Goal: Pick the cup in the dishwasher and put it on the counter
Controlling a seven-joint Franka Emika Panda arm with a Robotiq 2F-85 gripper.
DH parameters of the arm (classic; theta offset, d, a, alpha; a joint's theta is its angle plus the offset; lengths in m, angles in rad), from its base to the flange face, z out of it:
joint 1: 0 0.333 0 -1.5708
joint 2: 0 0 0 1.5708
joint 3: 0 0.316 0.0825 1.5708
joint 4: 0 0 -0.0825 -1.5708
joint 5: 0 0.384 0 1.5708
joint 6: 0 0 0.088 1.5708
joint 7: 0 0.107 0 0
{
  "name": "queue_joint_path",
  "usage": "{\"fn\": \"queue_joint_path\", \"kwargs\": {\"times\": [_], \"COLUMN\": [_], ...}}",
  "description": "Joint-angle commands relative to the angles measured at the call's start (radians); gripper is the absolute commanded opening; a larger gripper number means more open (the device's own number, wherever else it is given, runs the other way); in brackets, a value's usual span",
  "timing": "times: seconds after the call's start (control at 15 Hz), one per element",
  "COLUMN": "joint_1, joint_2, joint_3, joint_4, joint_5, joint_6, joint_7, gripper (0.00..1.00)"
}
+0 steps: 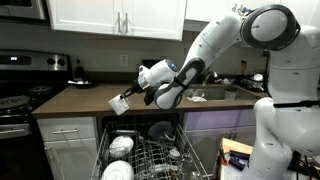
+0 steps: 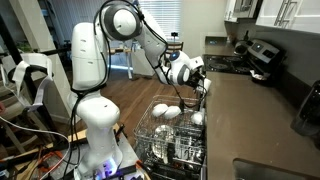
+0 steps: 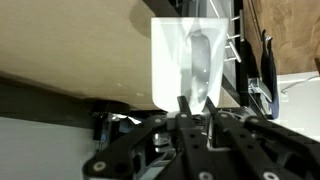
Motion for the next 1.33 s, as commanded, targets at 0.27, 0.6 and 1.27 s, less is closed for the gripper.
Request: {"fn": "queue_joint_path", "kwargs": {"times": [0.27,0.6,1.27], "joint_1": [0.026,0.047,0.169], "joint_2": [0.01,0.008,0.05], "joint_3": [-0.029,-0.051,-0.178], "joint_4": [0.043,0.054,0.127], "joint_5": [0.073,0.099,0.21], "joint_6": [0.0,0.0,-0.002], "joint_7": [-0.044,-0.051,-0.097], "gripper": [0.06,0.06,0.05]}}
